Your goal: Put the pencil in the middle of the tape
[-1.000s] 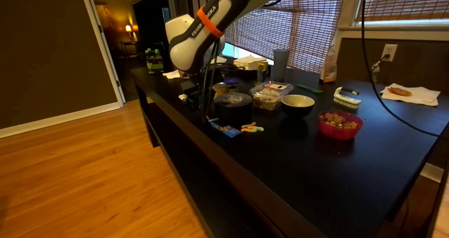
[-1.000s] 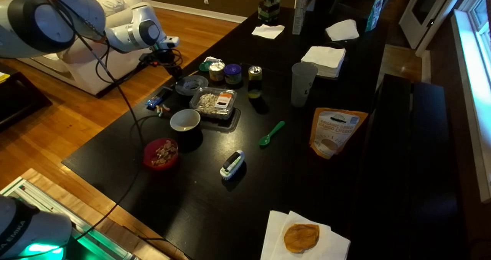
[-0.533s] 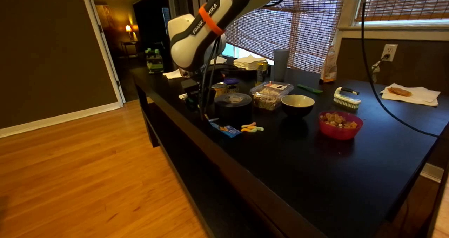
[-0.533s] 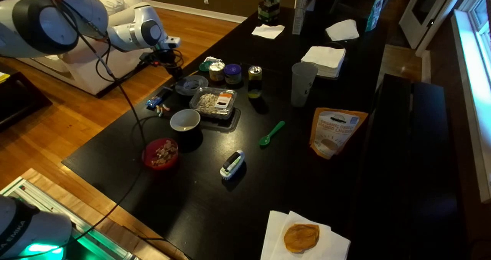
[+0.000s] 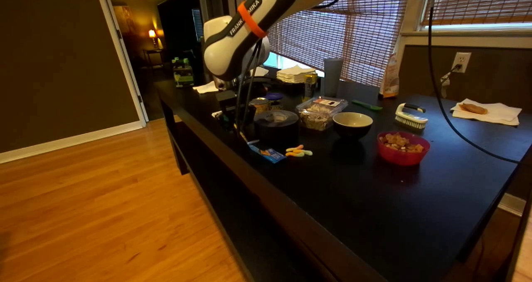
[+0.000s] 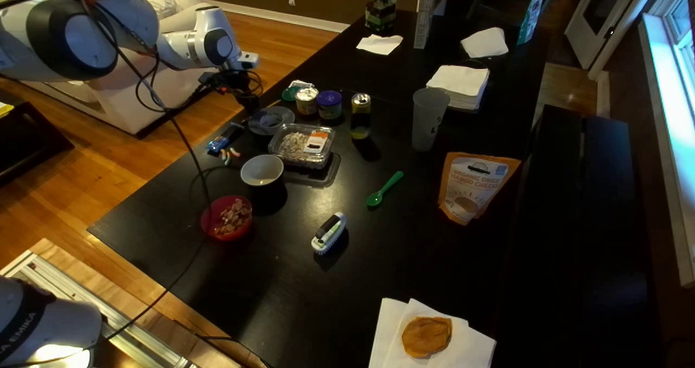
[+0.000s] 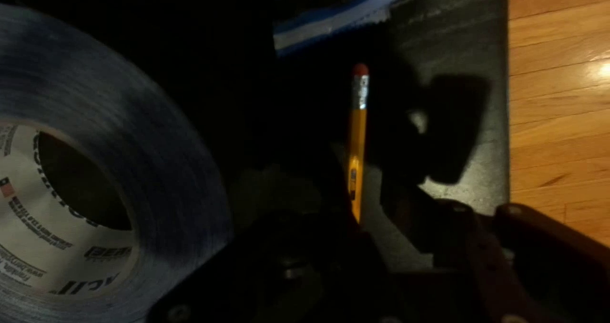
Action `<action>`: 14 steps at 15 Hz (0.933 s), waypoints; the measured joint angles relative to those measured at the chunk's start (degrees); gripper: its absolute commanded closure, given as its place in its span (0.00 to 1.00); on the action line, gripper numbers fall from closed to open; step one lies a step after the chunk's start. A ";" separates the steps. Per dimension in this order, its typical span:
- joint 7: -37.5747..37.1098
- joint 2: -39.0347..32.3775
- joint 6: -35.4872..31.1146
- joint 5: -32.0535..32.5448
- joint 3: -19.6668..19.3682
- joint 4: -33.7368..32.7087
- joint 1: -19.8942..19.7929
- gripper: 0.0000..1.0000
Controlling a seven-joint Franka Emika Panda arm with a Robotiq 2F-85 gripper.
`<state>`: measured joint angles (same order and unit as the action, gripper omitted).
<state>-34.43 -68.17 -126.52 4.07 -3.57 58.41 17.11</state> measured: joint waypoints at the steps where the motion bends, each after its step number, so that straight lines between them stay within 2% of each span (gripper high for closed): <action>1: 0.52 0.00 0.04 -0.44 0.53 -0.10 -0.38 0.70; 9: 3.79 0.00 0.06 -3.95 3.06 -0.36 -1.78 0.73; 11: 3.80 0.00 0.06 -4.21 3.07 -0.38 -1.79 0.95; 12: 3.80 0.00 0.06 -4.32 3.08 -0.41 -1.79 1.00; 14: 3.79 0.00 0.06 -4.44 3.07 -0.44 -1.80 1.00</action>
<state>-30.64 -68.17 -126.47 -0.37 -0.50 57.97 15.31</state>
